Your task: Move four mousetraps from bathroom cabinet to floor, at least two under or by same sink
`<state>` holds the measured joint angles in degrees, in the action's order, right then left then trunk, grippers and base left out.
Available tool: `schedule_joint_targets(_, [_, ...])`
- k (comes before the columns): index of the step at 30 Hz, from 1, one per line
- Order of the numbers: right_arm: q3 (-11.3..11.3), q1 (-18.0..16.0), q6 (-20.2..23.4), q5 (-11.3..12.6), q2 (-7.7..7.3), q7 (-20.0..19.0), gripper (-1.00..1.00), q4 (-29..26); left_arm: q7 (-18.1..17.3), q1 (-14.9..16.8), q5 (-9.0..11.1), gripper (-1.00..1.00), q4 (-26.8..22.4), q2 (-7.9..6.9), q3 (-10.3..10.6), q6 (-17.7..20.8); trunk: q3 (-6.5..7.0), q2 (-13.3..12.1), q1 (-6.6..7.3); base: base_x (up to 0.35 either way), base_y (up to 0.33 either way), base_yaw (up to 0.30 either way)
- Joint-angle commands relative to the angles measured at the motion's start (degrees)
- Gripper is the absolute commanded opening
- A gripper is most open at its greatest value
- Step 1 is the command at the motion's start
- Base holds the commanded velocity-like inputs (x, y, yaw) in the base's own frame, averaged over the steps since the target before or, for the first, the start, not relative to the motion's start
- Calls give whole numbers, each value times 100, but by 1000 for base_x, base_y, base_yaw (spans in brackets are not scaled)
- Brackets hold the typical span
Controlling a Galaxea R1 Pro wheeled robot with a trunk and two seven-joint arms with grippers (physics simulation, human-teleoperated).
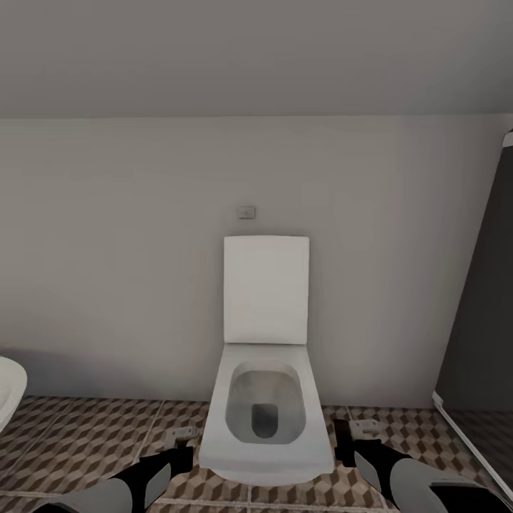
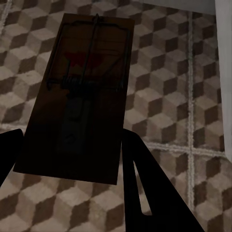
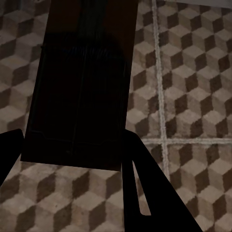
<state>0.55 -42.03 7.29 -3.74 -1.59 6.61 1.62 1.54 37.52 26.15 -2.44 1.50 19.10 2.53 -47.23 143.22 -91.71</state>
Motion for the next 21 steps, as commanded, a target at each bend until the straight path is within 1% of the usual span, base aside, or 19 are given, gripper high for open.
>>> schedule_joint_targets(1, [7, -7, 11, -30, 0, 12, -100, 8, 28, 1, 30, -100, -10, -1, 50, 30, -28, 4, -1, 0, 0, 0])
schedule_joint_targets(12, [7, -7, 10, -32, -3, 7, -100, 8, -29, 1, 30, -100, -10, -8, 50, 21, -272, 19, -30, 0, 0, 0])
schedule_joint_targets(21, [2, -7, 18, -64, -2, 7, -100, -3, 5, 1, 12, -100, -42, -12, 59, 2, -471, 31, -53, 0, 0, 0])
